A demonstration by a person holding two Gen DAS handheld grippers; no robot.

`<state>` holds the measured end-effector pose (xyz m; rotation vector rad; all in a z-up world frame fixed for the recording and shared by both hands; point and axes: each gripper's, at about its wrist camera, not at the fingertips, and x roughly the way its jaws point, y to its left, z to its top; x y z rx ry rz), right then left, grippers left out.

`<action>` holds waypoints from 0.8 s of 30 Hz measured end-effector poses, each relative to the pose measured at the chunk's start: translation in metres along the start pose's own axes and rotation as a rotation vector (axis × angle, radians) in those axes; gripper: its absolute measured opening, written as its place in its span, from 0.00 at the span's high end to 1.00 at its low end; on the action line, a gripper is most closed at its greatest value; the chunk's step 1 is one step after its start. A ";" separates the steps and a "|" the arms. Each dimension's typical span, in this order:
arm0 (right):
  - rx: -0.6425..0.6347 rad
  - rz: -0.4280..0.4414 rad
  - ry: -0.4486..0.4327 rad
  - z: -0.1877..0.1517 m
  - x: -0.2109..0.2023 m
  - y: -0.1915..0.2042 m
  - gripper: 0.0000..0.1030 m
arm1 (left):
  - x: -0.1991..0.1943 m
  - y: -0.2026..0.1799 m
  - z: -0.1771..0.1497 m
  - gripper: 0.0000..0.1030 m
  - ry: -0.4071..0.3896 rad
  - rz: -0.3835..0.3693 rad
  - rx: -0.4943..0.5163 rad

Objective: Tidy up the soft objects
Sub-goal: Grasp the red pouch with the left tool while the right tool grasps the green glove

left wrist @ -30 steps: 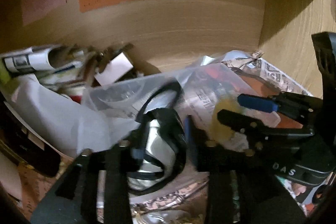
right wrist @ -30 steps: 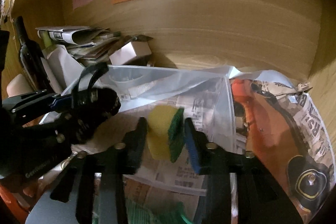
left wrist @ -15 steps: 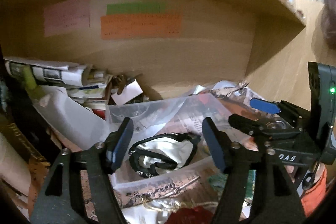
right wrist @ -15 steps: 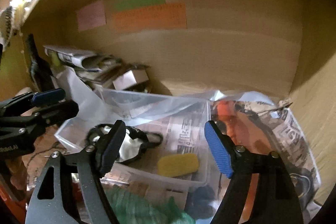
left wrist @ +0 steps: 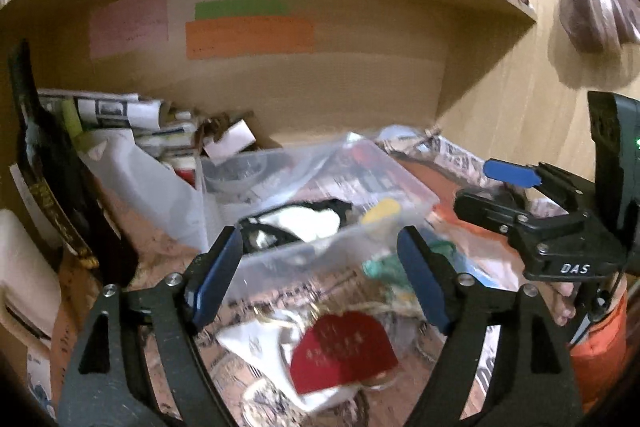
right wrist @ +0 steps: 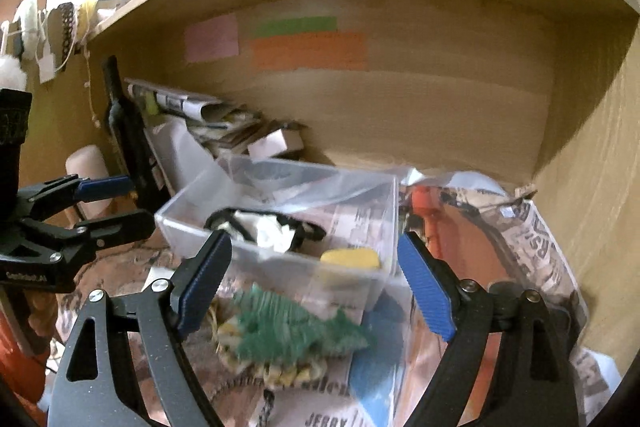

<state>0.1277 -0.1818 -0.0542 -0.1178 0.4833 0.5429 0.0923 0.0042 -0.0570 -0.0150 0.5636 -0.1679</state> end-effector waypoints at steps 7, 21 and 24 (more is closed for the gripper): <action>0.046 0.015 0.076 -0.027 0.004 -0.002 0.19 | 0.002 -0.009 -0.031 0.21 0.064 -0.042 0.011; 0.140 0.043 0.175 -0.058 0.017 -0.009 0.19 | 0.026 0.006 -0.077 0.21 0.204 -0.013 -0.085; 0.141 0.055 0.180 -0.057 0.022 -0.008 0.19 | 0.029 0.014 -0.074 0.21 0.194 -0.007 -0.114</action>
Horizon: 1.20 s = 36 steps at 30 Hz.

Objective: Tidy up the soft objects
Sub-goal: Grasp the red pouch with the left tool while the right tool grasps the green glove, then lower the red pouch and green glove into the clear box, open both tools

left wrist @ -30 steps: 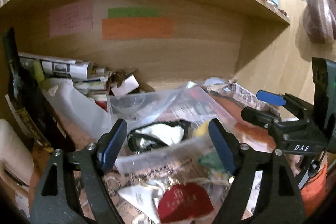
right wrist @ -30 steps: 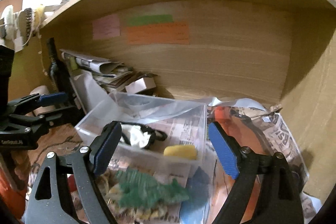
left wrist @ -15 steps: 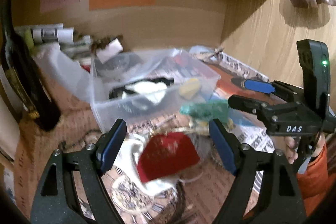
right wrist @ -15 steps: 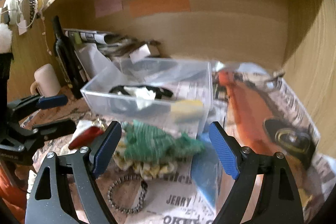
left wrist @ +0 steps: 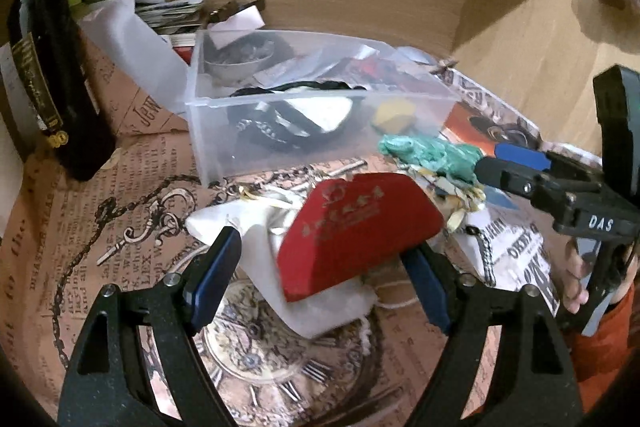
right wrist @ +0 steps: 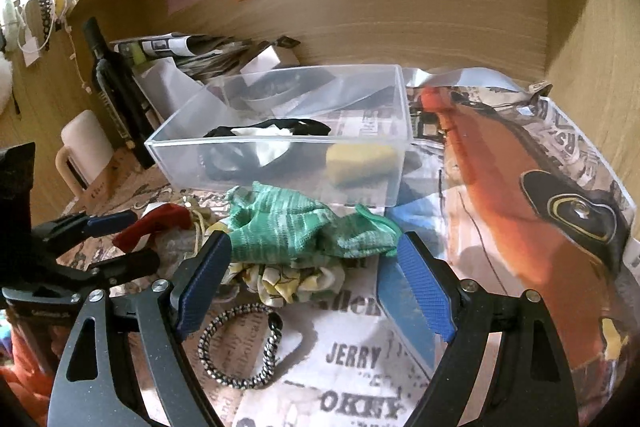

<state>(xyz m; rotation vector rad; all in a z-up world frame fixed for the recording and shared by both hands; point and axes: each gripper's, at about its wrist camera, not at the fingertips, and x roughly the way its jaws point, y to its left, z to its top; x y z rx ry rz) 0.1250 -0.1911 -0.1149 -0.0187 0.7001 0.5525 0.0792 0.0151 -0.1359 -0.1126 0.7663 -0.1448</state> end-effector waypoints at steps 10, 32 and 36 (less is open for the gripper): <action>0.045 0.038 0.044 0.011 0.023 -0.011 0.27 | 0.003 0.015 0.019 0.43 -0.040 -0.007 -0.051; 0.020 0.036 0.116 0.021 0.057 -0.014 0.76 | 0.008 0.011 0.024 0.91 -0.074 0.020 -0.005; 0.007 0.044 0.081 0.022 0.046 -0.012 0.87 | 0.000 0.011 0.030 0.93 -0.103 0.025 0.002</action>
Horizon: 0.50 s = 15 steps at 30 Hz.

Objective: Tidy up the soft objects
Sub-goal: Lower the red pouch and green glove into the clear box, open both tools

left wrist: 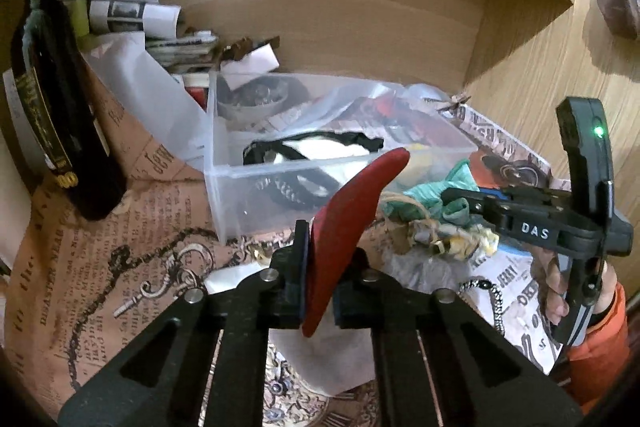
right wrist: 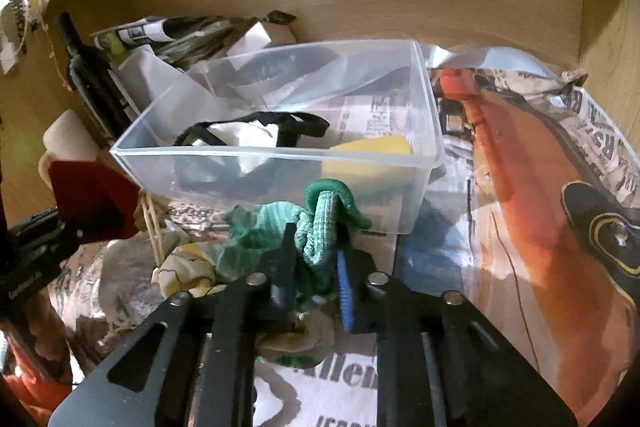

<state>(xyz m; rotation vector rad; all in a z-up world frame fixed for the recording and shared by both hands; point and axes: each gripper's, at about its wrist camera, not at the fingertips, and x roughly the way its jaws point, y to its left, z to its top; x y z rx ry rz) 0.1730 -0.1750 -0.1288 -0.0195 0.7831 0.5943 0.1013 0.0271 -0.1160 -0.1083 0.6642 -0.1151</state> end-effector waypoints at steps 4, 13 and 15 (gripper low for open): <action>-0.022 0.011 -0.042 -0.001 -0.017 0.006 0.88 | -0.009 -0.002 0.007 0.94 -0.027 0.006 0.012; -0.059 0.018 -0.176 0.013 -0.063 0.015 0.88 | -0.040 -0.008 0.028 0.94 -0.132 0.010 0.032; -0.061 0.023 -0.212 0.017 -0.072 0.017 0.88 | -0.046 -0.009 0.036 0.94 -0.158 0.009 0.031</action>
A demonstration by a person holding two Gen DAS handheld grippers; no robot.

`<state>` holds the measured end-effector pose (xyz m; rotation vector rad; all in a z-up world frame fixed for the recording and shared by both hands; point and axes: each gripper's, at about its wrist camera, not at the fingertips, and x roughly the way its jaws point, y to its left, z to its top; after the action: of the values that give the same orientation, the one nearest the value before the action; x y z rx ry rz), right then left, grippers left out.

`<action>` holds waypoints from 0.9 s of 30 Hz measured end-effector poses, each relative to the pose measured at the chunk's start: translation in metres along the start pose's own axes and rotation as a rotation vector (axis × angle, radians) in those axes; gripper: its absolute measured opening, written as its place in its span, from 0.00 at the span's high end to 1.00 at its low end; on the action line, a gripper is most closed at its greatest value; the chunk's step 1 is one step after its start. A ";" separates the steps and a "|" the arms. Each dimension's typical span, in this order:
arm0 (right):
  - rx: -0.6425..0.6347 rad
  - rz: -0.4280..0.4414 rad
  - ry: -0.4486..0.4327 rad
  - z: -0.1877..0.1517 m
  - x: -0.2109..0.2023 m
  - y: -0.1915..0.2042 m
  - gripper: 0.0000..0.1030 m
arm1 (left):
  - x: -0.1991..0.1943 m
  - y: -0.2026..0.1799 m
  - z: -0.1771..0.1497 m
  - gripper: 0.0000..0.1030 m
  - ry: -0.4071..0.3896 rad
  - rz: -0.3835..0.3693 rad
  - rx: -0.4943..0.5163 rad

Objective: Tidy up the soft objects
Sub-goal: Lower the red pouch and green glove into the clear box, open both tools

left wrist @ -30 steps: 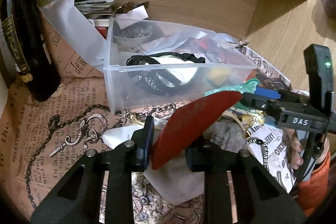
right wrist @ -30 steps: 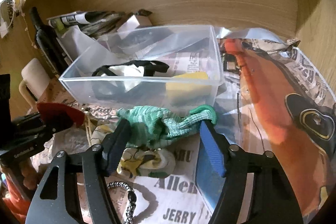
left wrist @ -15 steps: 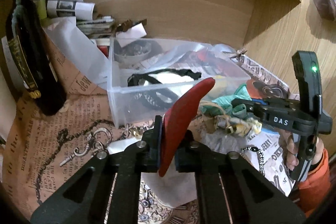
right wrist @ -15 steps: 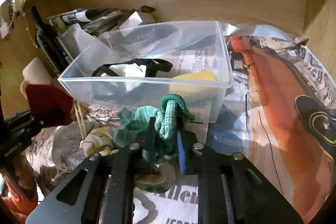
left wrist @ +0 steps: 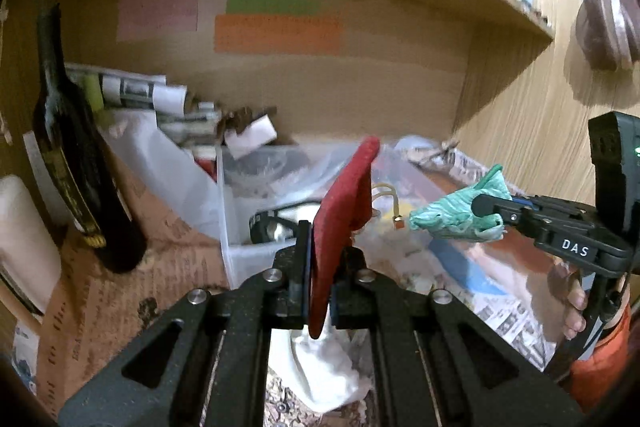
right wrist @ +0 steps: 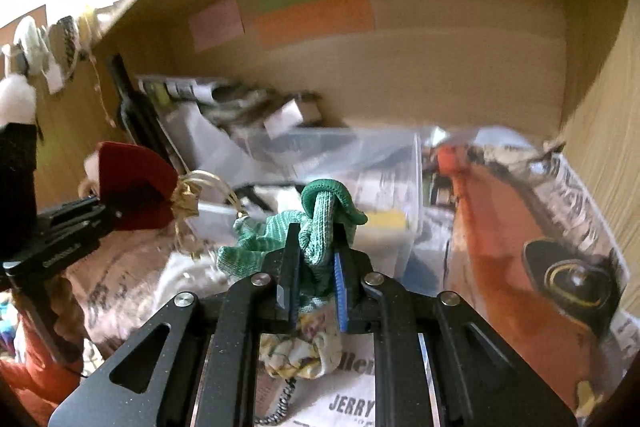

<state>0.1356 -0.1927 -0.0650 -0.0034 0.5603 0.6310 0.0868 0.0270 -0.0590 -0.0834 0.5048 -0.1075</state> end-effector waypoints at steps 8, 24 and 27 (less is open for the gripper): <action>-0.014 -0.011 -0.115 0.023 -0.013 0.003 0.88 | 0.000 0.004 0.027 0.94 -0.059 0.016 -0.011; -0.021 -0.051 -0.119 0.052 0.032 0.000 0.88 | 0.061 0.022 0.058 0.94 -0.006 0.081 -0.036; -0.022 -0.054 -0.085 0.051 0.049 -0.001 0.88 | 0.077 0.021 0.055 0.94 0.029 0.084 -0.033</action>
<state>0.1942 -0.1568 -0.0460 -0.0126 0.4697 0.5819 0.1824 0.0415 -0.0502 -0.0930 0.5385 -0.0183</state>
